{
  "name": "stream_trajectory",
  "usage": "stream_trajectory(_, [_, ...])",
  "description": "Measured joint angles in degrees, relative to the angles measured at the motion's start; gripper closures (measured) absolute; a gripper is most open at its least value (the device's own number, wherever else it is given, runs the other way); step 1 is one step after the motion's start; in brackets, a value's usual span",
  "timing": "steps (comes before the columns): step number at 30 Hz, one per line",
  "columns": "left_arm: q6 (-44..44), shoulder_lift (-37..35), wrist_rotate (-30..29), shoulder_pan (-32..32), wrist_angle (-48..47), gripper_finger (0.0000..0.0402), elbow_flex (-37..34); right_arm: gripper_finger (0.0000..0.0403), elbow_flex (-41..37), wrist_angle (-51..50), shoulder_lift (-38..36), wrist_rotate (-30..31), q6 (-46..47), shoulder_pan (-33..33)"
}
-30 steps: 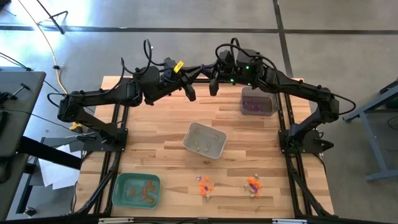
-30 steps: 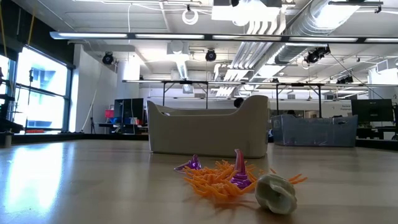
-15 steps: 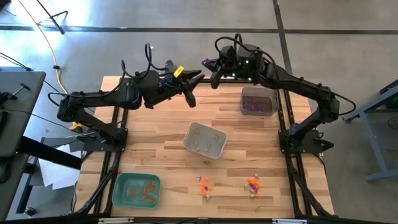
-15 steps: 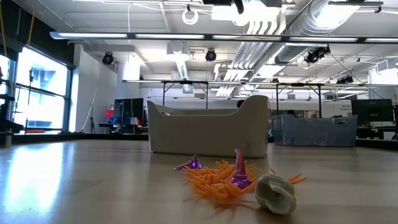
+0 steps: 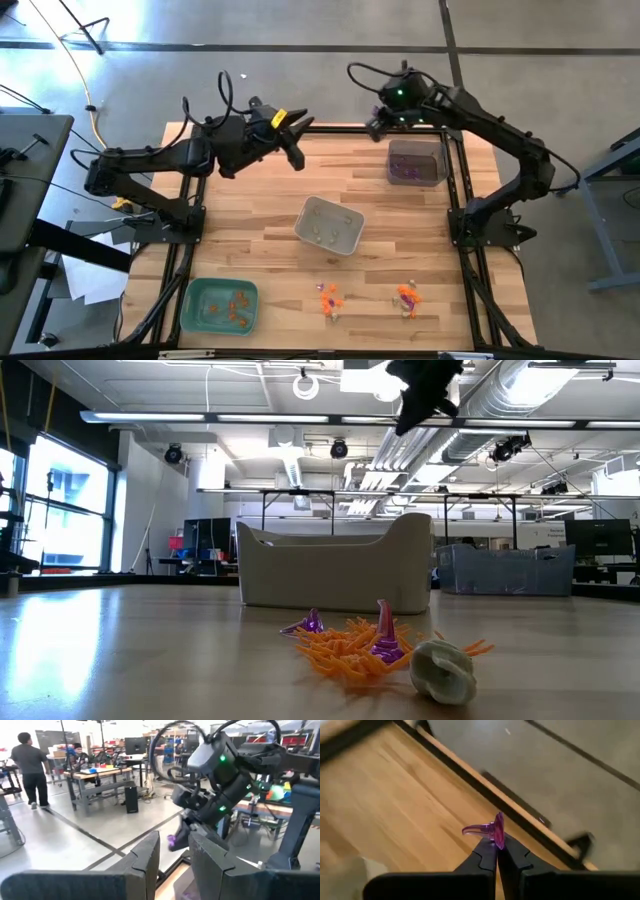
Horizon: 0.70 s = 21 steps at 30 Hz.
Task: Sort Halloween decoration
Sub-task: Put the violet witch hat toy into the black bin
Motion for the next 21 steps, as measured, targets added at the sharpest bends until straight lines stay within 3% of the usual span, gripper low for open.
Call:
stream_trajectory(12, [0.0,-1.1,-1.4,0.0,-5.0,0.0309,0.0,0.0403,-0.5,-26.6,-1.2,4.5,0.4,-4.6])
stream_trajectory(17, [0.0,-1.1,-1.4,0.0,-6.2,0.0309,0.0,0.0403,-8.1,-28.0,-3.0,3.6,0.2,-8.6])
stream_trajectory(21, [0.0,-1.1,-1.4,0.0,-7.2,0.0309,0.0,0.0403,-19.1,-20.6,-5.1,-0.1,0.5,-11.4])
